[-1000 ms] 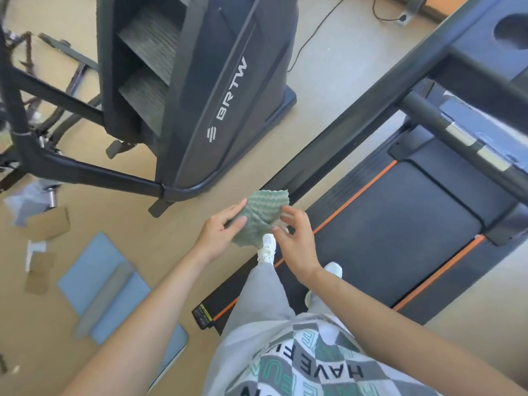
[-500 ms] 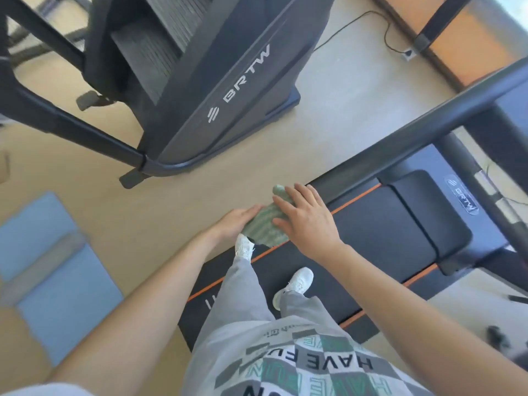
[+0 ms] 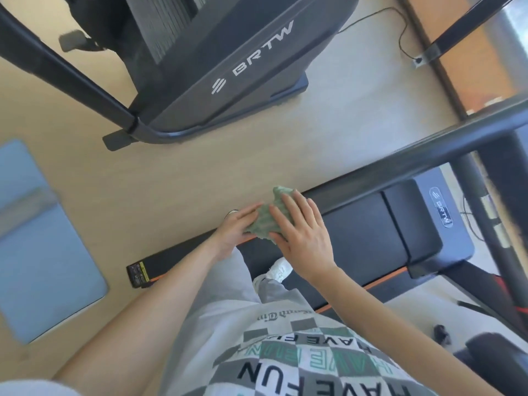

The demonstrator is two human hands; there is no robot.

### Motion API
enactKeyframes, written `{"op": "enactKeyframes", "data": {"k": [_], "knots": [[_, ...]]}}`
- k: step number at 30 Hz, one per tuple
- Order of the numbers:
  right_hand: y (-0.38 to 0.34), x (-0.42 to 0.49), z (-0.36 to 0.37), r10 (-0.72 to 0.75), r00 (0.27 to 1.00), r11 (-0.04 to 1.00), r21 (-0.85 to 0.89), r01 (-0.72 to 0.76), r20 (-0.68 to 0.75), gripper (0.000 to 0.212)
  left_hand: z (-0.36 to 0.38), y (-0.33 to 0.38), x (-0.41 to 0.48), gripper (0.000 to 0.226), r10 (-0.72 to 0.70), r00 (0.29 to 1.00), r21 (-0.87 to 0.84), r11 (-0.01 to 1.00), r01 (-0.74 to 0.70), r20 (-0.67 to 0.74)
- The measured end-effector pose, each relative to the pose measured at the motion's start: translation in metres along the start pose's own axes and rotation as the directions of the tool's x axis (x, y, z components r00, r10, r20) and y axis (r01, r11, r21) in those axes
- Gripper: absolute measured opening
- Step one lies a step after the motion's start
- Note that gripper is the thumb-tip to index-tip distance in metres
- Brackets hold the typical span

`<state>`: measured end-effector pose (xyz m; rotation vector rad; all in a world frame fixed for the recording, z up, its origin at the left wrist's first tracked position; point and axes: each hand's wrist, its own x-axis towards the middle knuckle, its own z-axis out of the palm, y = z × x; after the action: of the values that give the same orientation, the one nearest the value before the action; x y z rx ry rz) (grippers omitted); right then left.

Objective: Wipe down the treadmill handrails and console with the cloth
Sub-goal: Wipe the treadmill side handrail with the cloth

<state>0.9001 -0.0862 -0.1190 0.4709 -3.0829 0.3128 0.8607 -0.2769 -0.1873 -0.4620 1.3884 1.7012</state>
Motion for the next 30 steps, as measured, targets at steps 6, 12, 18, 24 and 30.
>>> {"op": "enactKeyframes", "data": {"k": [6,12,18,24,30], "knots": [[0.048,0.014,-0.019,0.219,0.975,0.975,-0.042,-0.217,0.028,0.056,0.02,0.049,0.033,0.037,-0.045,0.983,0.245,0.97,0.0,0.176],[0.091,0.006,-0.035,0.442,0.89,0.895,-0.119,-0.43,0.108,0.066,0.071,0.097,0.062,0.045,-0.105,0.915,0.482,0.87,-0.105,0.389],[0.062,-0.015,-0.035,0.643,0.76,0.764,-0.021,-0.645,0.091,0.068,0.103,0.115,0.081,0.053,-0.144,0.866,0.541,0.826,-0.161,0.478],[0.05,-0.004,-0.03,0.791,0.603,0.58,0.193,-0.792,0.098,0.071,0.12,0.117,0.088,0.058,-0.138,0.853,0.596,0.77,-0.228,0.504],[0.116,0.007,-0.042,0.795,0.602,0.581,0.191,-0.791,0.073,0.071,0.174,0.144,0.122,0.066,-0.17,0.846,0.634,0.738,-0.23,0.505]]}}
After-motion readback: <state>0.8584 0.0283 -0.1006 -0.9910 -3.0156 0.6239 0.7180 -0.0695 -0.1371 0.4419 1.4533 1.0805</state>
